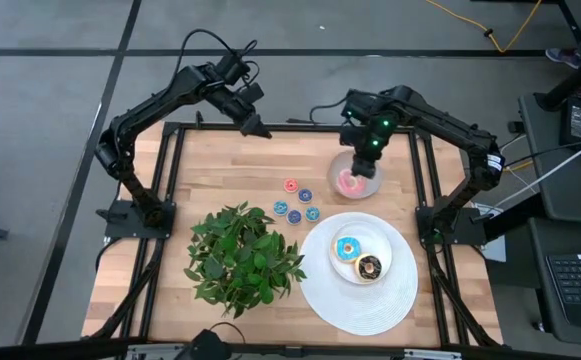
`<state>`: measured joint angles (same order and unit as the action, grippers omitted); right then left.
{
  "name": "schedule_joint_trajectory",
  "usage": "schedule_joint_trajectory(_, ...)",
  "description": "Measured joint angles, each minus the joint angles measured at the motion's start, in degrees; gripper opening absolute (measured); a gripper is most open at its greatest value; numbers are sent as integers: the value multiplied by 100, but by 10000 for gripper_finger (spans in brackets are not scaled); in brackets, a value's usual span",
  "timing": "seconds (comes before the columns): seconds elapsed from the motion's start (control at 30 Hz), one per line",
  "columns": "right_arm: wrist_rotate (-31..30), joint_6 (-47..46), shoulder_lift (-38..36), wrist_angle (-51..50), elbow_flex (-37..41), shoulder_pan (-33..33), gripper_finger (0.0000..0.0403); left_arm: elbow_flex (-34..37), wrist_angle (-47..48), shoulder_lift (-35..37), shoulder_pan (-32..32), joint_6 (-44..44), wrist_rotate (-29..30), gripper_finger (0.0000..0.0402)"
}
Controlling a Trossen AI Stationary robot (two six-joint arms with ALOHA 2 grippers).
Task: Pick & Place donuts
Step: Put the large pink donut onto the white plate
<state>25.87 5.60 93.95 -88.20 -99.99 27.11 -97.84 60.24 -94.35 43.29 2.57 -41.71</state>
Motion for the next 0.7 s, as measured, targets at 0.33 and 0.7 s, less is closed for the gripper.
schedule_joint_trajectory(0.33,138,1508,-2,-176,340,-2,17,0,3,-1,-7,-134,4,194)
schedule_joint_trajectory(0.7,121,2206,-2,-179,1987,-245,17,0,3,-1,-6,-145,11,195)
